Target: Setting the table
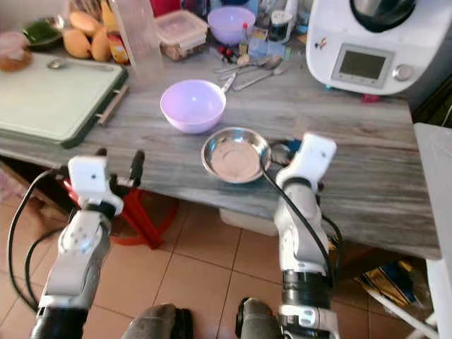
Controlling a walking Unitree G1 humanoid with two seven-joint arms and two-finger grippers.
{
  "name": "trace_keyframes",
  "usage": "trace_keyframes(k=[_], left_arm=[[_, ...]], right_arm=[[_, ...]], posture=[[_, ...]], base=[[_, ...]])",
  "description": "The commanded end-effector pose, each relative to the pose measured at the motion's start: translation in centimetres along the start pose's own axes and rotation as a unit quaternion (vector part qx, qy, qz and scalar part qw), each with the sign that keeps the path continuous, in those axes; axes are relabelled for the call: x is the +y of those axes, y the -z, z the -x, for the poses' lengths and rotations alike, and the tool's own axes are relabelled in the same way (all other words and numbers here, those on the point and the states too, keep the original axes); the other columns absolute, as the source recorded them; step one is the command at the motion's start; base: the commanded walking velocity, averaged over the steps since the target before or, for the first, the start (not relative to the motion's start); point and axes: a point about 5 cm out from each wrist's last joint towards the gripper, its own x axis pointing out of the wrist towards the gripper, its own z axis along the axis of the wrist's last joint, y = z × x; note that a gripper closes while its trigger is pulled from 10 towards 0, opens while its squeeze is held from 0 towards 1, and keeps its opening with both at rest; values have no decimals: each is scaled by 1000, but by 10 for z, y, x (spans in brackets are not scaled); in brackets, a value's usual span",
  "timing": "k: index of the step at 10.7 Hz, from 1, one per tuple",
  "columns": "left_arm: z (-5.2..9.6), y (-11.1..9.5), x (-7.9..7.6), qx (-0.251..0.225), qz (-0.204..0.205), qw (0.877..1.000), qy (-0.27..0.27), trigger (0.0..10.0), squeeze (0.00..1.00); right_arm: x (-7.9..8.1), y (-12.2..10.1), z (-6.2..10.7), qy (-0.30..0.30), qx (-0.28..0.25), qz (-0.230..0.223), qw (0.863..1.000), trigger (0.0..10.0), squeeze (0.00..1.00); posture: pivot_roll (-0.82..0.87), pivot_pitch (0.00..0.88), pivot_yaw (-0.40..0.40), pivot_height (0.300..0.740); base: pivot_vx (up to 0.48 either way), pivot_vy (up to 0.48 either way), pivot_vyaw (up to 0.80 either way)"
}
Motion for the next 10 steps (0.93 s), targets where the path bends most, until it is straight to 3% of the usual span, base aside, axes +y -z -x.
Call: trace_keyframes(k=[1,4,10], left_arm=[[0,2,0,3,4,1000,7,10000,0],[2,6,-6,5,7,1000,15,10000,0],[5,4,-5,5,11,1000,23,10000,0]], right_arm=[[-3,-1,0,8,1,-2,1000,10000,0],[-12,-3,-2,15,-5,13,1000,10000,0],[7,-5,-19,-25,7,-7,1000,10000,0]], posture=[[-67,49,59,740],[-77,64,56,740],[-54,86,58,740]], base=[[0,0,0],[0,0,-746],[0,0,0]])
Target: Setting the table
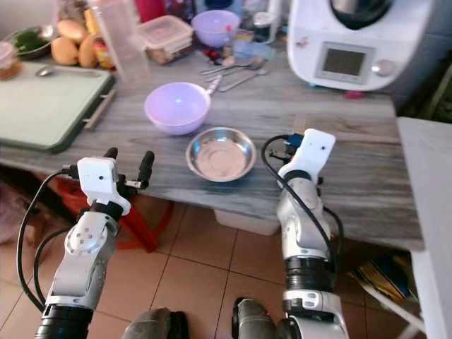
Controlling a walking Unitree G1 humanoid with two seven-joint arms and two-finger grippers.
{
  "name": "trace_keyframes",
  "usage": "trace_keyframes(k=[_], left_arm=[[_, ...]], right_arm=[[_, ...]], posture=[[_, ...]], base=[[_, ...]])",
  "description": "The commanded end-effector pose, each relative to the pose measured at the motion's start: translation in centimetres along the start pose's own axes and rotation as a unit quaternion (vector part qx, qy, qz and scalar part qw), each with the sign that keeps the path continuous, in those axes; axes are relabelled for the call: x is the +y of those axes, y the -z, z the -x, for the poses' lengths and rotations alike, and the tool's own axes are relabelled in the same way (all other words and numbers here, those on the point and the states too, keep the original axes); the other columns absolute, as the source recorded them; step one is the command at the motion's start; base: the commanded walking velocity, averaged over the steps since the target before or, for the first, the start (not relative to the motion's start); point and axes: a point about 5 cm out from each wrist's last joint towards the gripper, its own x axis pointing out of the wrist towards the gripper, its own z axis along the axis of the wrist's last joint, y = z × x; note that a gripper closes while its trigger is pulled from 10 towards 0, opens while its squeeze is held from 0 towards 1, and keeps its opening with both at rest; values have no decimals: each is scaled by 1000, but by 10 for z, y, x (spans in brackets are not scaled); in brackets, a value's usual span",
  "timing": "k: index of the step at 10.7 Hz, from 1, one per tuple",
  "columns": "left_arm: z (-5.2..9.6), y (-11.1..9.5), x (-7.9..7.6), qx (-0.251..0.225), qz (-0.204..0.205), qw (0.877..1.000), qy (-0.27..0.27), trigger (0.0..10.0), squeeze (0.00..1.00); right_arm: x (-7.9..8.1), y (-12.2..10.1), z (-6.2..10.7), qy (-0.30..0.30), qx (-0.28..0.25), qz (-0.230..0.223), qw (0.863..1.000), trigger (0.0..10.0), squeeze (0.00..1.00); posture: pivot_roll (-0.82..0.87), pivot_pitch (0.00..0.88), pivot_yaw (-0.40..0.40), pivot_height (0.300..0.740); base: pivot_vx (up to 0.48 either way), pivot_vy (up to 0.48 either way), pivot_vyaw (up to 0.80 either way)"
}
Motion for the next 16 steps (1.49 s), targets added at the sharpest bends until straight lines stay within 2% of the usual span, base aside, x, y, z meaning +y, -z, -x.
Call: trace_keyframes(k=[1,5,6,10,12,15,16], left_arm=[[3,0,2,2,-2,1000,0,10000,0],[1,-1,-2,2,1,1000,7,10000,0],[1,-1,-3,2,2,1000,9,10000,0],[1,0,-4,4,3,1000,12,10000,0],[0,0,-4,3,2,1000,15,10000,0],[0,0,-4,3,0,1000,17,10000,0],[0,0,-4,3,0,1000,17,10000,0]], right_arm=[[2,4,-2,1,20,-22,1000,10000,0],[17,17,3,-12,58,-73,996,10000,0],[16,18,4,-5,68,-73,995,10000,0],[0,28,8,25,99,-34,994,10000,0],[-5,26,6,35,93,-12,995,10000,0],[-6,24,4,41,93,-10,995,10000,0],[-6,25,4,43,95,-13,995,10000,584]], posture=[[-54,86,58,740],[-55,91,56,740],[-54,92,54,740],[-57,91,50,740],[-57,87,54,740],[-54,85,54,740],[-54,85,54,740]], base=[[0,0,0],[0,0,0],[0,0,0],[0,0,0],[0,0,0],[0,0,0],[0,0,0]])
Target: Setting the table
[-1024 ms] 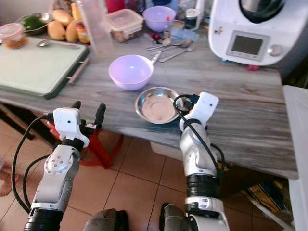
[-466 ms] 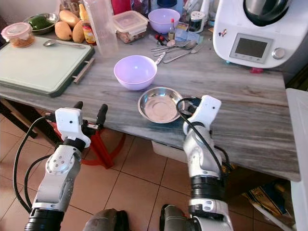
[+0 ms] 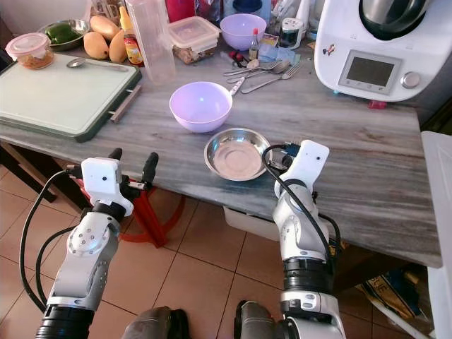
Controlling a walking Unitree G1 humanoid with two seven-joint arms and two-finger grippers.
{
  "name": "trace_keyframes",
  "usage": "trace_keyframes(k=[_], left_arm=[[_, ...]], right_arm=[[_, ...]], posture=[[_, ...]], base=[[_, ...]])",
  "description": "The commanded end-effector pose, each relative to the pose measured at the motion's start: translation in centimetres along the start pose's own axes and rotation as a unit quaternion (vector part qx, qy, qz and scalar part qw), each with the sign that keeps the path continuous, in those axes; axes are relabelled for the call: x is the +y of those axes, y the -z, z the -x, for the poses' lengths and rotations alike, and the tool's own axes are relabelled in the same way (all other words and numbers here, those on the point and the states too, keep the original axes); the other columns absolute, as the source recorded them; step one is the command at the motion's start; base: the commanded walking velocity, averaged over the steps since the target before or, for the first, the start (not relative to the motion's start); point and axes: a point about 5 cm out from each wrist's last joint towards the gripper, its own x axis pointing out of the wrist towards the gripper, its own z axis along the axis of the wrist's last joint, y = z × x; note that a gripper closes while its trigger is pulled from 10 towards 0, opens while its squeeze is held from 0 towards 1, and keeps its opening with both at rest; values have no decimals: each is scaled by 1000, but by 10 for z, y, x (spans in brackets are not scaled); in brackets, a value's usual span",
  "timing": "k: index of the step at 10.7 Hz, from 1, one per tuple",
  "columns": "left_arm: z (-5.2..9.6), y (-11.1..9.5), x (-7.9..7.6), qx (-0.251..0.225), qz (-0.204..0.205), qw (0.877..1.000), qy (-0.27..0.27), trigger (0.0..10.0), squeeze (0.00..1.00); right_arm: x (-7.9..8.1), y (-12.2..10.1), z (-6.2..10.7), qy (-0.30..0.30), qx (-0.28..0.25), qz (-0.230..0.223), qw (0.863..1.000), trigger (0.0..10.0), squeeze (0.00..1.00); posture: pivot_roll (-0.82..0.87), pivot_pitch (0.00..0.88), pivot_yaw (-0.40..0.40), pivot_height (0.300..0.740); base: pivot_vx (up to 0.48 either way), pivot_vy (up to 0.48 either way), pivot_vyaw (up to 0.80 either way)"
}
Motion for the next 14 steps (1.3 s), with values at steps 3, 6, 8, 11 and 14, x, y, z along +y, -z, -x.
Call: trace_keyframes(k=[3,6,8,11,14], left_arm=[[0,0,0,4,-2,1000,4,10000,0],[0,0,-1,2,-2,1000,6,10000,0],[1,0,-3,4,8,1000,18,10000,0],[10,-4,-14,-2,27,997,68,10000,0],[14,-6,-13,0,29,997,67,10000,0]], right_arm=[[-2,8,0,11,19,-2,1000,10000,1000],[-2,2,0,13,4,6,1000,10000,1000],[-3,-4,2,9,-16,20,1000,10000,1000],[-12,-18,15,5,-82,73,994,10000,0],[-27,-26,32,14,-135,104,985,10000,0]], posture=[[-52,88,53,740],[-55,87,51,740],[-51,89,48,740],[-48,96,43,740],[-56,93,41,740]], base=[[0,0,0],[0,0,0],[0,0,0],[0,0,0],[0,0,0]])
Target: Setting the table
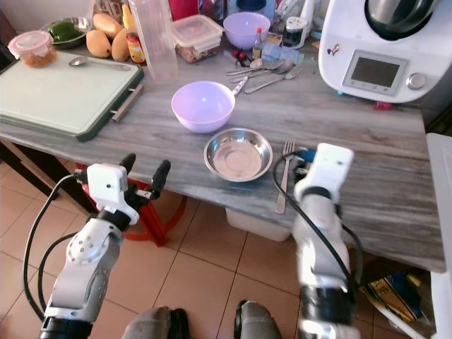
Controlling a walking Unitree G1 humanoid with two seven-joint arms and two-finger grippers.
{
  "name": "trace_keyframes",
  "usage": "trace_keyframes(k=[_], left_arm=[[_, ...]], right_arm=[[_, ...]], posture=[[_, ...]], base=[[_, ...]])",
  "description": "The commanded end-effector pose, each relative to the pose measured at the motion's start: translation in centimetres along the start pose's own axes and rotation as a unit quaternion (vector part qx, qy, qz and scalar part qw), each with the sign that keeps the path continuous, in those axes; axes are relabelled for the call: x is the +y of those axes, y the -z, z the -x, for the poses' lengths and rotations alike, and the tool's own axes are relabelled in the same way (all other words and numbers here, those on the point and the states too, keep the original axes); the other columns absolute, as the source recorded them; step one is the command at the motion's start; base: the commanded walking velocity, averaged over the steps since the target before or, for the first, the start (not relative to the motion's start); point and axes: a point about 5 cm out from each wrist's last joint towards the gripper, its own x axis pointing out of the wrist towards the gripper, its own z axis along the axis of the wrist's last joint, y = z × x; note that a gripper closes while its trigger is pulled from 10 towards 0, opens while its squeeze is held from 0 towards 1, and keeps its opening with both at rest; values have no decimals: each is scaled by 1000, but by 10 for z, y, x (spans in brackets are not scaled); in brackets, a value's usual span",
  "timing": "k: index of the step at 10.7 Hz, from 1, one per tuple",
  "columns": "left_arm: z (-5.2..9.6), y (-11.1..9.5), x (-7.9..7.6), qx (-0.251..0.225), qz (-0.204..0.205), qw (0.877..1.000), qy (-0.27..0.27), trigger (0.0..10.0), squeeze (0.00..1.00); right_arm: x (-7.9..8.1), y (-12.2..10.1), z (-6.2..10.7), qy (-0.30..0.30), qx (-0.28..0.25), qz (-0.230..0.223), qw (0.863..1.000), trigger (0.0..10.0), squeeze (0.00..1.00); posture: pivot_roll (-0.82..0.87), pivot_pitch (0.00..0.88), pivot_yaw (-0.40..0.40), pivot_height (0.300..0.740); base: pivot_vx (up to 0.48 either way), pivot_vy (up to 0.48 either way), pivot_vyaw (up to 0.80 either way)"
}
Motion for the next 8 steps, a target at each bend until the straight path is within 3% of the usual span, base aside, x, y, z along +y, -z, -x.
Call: trace_keyframes(k=[1,3,5,8], left_arm=[[2,-3,0,-3,-2,1000,0,10000,0],[10,0,6,18,-20,999,-28,10000,0],[9,0,11,22,-13,999,-42,10000,0],[2,-1,6,20,-14,999,-37,10000,0]], right_arm=[[2,-7,3,-7,-24,5,1000,10000,0],[-6,-18,17,-21,-88,40,995,10000,0],[-17,-14,23,-8,-88,46,995,10000,0],[-13,-14,24,-23,-88,50,995,10000,0]], posture=[[-57,92,40,740],[-69,79,50,740],[-79,82,52,740],[-88,79,46,740]], base=[[0,0,0],[0,0,0],[0,0,0],[0,0,0]])
